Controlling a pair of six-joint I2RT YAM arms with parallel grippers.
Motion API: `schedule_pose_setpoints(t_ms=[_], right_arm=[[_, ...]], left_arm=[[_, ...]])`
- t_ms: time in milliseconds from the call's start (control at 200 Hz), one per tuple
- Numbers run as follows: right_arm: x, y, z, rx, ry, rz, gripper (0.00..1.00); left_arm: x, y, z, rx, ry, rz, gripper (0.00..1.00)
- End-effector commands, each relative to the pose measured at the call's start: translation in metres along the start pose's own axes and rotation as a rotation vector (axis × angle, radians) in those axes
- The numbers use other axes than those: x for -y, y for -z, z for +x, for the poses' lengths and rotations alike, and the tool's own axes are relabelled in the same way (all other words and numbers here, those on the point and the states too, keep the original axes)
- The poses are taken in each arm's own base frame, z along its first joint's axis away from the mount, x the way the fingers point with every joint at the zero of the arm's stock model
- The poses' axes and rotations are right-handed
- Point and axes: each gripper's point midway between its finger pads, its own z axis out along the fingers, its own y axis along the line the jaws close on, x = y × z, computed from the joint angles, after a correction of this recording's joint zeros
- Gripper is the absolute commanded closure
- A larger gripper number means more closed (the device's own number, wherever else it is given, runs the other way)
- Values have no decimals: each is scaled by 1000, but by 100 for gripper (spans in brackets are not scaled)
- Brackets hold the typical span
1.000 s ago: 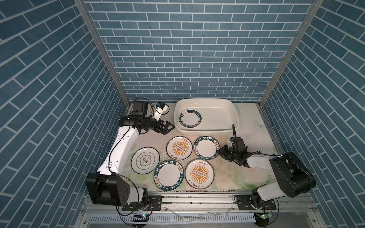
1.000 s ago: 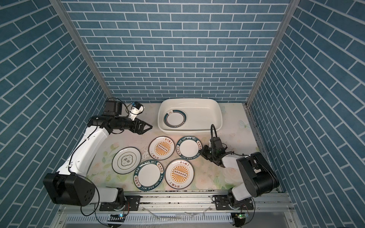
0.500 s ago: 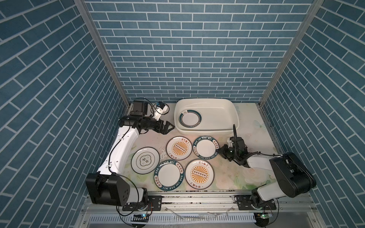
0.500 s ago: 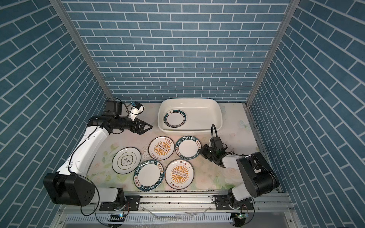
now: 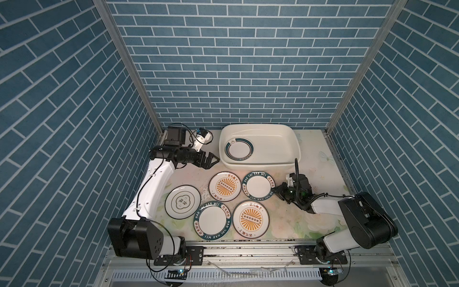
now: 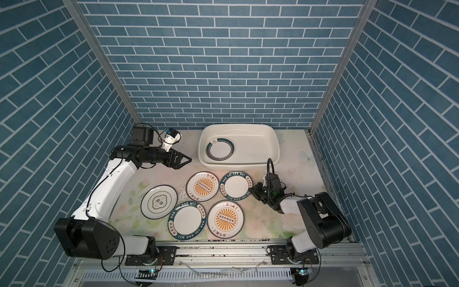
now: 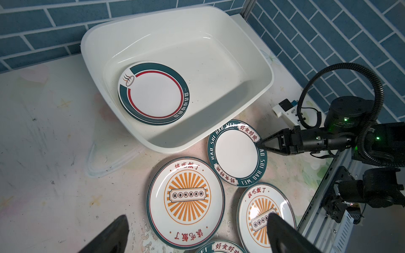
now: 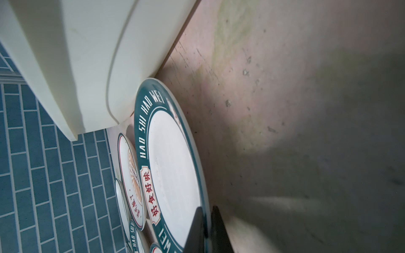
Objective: Place the plates into the plastic bin on the countertop
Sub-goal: Pick up the plate from the center of the table.
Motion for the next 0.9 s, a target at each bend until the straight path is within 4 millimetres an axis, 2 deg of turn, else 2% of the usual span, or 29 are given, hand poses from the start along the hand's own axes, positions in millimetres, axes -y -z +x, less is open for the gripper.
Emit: schedule_pose_setpoints(t_ms=[0,235,895], right_arm=[[20,2,8,-10,-38,58,100],[19,6,7,-6,-41,50,100],[1,22,1,19,-52,-41,100]], left_arm=[[3,5,-5,20,-9,3,0],[3,6,-8,23,-13,-1,0],[3,8,-11,26,-16,-4,0]])
